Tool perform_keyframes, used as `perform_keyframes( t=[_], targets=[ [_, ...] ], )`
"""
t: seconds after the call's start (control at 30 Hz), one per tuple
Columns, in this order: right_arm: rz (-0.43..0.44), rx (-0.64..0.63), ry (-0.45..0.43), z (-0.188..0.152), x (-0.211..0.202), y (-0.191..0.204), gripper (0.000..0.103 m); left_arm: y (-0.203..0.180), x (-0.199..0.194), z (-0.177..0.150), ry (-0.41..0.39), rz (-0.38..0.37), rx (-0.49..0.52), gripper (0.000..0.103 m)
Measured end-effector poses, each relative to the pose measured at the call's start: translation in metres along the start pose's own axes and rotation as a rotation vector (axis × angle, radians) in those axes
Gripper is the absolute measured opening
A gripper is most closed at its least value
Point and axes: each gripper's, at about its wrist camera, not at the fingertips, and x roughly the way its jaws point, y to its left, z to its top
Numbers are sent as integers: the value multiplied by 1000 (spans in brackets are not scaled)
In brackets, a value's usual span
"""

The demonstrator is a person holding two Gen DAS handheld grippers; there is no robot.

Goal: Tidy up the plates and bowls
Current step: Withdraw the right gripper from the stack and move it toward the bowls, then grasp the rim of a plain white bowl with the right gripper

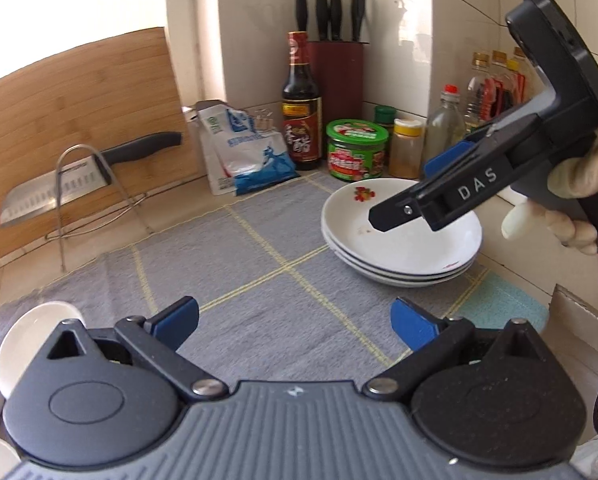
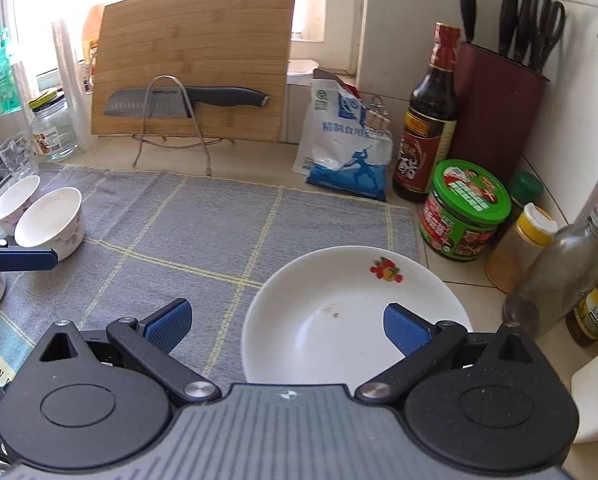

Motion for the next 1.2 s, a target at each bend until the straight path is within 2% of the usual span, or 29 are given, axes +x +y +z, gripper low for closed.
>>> perform_keyframes(
  t=[0.17, 0.43, 0.63, 0.83, 1.1, 1.2],
  targets=[
    [41, -76, -36, -6, 3, 52, 103, 28, -31, -27, 12, 132, -67, 101],
    [217, -236, -51, 0, 9, 139, 103, 69, -81, -72, 43, 336, -168, 101],
    [347, -304, -52, 10, 18, 188, 103, 94, -110, -102, 54, 487, -228, 101],
    [468, -380, -26, 22, 32, 238, 103, 117, -117, -128, 74, 534, -280, 101],
    [557, -439, 26, 31, 61, 285, 103, 142, -101, -142, 69, 493, -283, 101],
    [581, -439, 60, 32, 73, 295, 99, 144, -97, -143, 65, 466, -269, 100]
  ],
)
